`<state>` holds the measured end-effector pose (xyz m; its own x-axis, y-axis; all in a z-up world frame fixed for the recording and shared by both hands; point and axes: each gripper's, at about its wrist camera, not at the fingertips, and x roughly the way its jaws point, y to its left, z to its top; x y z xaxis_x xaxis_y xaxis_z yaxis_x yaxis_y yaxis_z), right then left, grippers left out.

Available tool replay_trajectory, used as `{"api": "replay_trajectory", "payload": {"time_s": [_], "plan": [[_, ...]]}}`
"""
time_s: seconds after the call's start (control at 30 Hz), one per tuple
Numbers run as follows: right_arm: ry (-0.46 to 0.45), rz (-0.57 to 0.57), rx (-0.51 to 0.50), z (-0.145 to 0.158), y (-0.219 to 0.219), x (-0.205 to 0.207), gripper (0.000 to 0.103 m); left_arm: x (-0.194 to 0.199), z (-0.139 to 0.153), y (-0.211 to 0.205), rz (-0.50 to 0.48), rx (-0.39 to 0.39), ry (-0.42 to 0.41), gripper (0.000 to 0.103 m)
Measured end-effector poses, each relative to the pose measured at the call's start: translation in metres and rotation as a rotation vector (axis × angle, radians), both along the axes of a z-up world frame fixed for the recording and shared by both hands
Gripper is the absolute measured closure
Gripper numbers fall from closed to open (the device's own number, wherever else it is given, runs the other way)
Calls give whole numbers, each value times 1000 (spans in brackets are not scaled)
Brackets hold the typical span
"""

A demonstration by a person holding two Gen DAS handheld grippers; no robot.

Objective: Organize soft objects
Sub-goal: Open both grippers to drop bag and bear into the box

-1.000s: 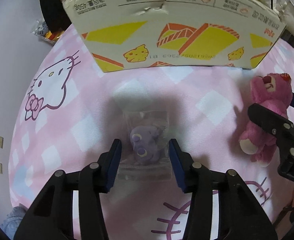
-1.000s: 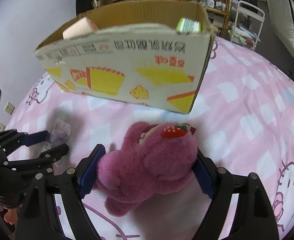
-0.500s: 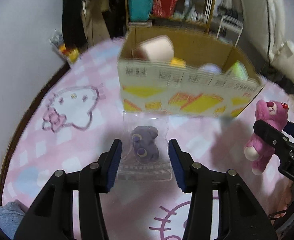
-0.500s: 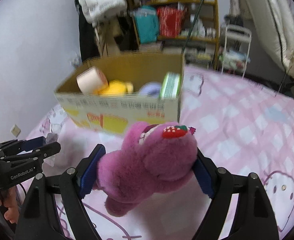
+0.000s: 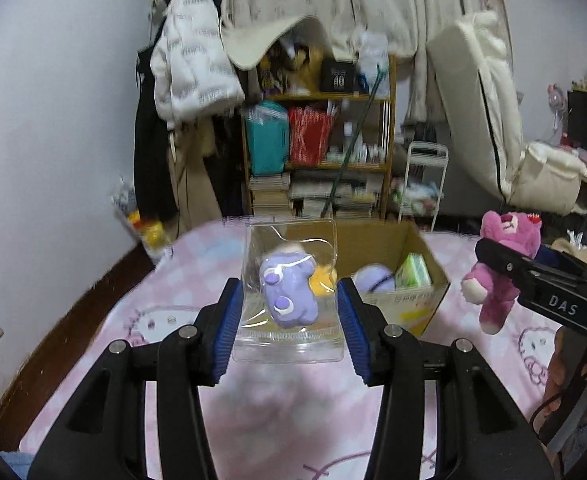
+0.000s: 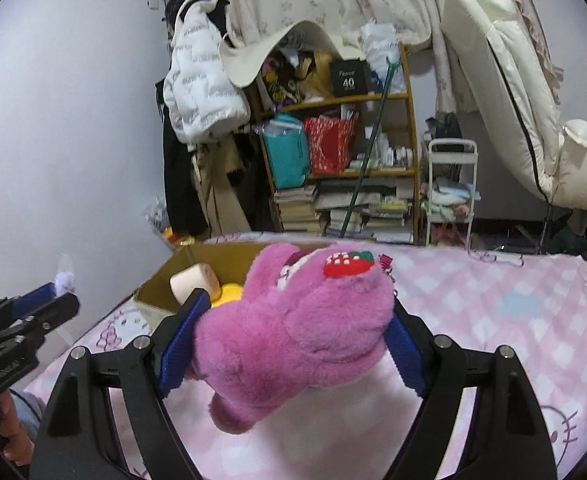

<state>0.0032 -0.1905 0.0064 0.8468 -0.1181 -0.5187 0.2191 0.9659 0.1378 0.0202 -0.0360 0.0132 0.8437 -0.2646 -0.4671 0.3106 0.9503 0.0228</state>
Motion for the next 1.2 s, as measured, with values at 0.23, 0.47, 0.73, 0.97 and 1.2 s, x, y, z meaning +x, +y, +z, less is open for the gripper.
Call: {"api": "replay_trajectory", "payload": {"time_s": [0.23, 0.47, 0.73, 0.97, 1.2], "plan": [[-57, 26, 6, 22, -8, 19, 15, 10, 21, -10, -4, 2, -130, 56], [-79, 49, -17, 30, -9, 55, 15, 52, 27, -32, -32, 27, -165, 56], [-50, 65, 32, 7, -19, 88, 15, 92, -8, -46, -42, 15, -93, 55], [8, 67, 66, -18, -26, 107, 13, 110, -40, -59, -61, 61, -17, 55], [53, 93, 118, -33, -32, 115, 13, 114, -46, -48, -13, 39, 25, 42]]}}
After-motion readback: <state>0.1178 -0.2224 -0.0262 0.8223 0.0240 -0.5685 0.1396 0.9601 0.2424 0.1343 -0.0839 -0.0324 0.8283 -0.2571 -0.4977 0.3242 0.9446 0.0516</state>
